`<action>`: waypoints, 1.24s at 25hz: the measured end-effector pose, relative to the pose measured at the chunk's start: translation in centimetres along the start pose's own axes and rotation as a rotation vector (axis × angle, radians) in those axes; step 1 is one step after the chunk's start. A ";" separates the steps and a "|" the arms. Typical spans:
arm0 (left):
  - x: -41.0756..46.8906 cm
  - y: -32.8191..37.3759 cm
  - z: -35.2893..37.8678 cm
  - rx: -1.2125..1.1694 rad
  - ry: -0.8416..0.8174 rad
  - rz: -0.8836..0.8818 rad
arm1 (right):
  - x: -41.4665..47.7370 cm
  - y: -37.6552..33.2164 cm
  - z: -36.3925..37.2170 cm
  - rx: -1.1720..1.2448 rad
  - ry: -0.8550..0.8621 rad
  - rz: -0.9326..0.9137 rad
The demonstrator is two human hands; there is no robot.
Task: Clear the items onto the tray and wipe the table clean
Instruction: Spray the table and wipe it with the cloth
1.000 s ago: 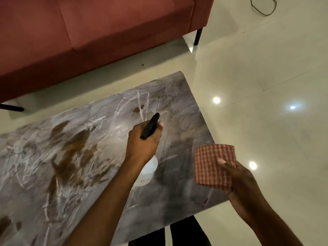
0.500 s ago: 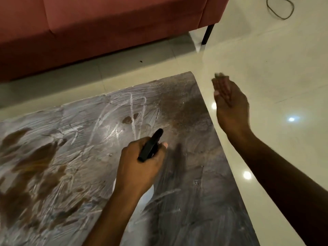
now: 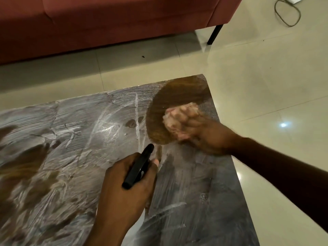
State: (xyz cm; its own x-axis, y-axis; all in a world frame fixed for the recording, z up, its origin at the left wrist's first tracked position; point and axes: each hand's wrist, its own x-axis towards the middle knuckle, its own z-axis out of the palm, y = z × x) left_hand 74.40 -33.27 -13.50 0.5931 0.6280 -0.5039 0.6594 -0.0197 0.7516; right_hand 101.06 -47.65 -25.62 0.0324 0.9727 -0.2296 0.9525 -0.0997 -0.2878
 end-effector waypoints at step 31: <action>-6.5 -4.4 3.2 0.089 -0.113 0.041 | -5.1 -4.5 1.8 0.280 0.298 0.543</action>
State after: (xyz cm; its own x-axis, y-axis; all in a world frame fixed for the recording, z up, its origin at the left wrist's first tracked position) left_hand 69.10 -39.74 -14.83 0.6656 0.5336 -0.5218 0.6686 -0.1157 0.7346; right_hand 96.06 -52.53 -24.84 0.6044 0.7814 -0.1552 0.6643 -0.6019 -0.4432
